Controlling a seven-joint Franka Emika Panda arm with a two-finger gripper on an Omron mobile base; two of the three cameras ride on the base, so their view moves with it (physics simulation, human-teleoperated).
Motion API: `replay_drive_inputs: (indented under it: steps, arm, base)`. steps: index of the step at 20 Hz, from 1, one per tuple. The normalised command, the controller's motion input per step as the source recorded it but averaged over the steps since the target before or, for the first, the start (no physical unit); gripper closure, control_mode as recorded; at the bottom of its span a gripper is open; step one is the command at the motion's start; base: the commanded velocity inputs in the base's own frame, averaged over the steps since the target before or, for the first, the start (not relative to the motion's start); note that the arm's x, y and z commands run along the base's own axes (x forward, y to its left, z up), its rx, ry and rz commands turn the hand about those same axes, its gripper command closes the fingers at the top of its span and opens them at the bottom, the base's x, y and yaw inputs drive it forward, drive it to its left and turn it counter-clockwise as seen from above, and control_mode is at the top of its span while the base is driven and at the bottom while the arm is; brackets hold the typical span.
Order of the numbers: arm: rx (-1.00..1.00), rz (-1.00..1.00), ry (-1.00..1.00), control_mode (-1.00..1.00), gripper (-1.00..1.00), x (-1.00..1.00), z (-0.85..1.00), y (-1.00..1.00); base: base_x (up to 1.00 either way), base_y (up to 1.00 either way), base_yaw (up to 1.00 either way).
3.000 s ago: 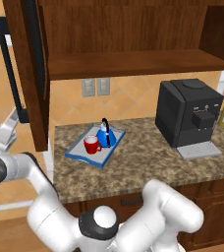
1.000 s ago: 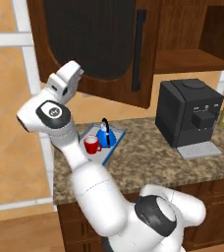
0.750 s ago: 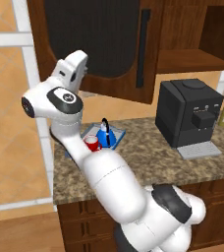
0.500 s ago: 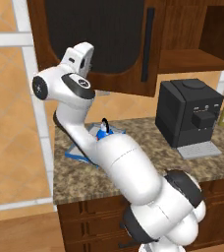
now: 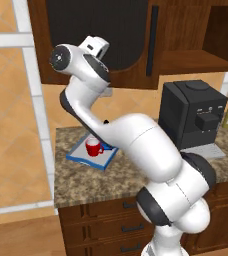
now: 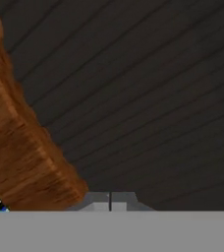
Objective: Pick the kettle from the counter and place it on the tray. Then pick the mug from the cabinet and place it on the tray. Then close the cabinet doors.
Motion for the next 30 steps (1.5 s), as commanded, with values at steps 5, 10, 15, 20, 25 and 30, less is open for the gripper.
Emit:
replay_drive_inputs:
  steps: [5, 10, 15, 20, 25, 30]
  arm:
    - [0.04, 0.05, -0.05, -1.0, 1.0, 0.81, -0.45, -0.93]
    - [0.11, 0.12, 0.0, -1.0, 1.0, 1.0, -0.37, -1.0]
    - [0.1, 0.16, -0.06, -1.0, 1.0, 0.91, -0.35, -1.0]
    - [0.09, 0.17, -0.14, -1.0, 1.0, 0.94, -0.48, -1.0]
    - [0.17, 0.17, -0.05, -1.0, 1.0, 1.0, -0.26, -1.0]
    - [0.16, 0.13, -0.03, -1.0, 1.0, 0.89, -0.18, -0.87]
  base:
    - [0.0, 0.0, 0.0]
    - [0.0, 0.0, 0.0]
    - [0.0, 0.0, 0.0]
    - [0.0, 0.0, 0.0]
    - [0.0, 0.0, 0.0]
    - [0.0, 0.0, 0.0]
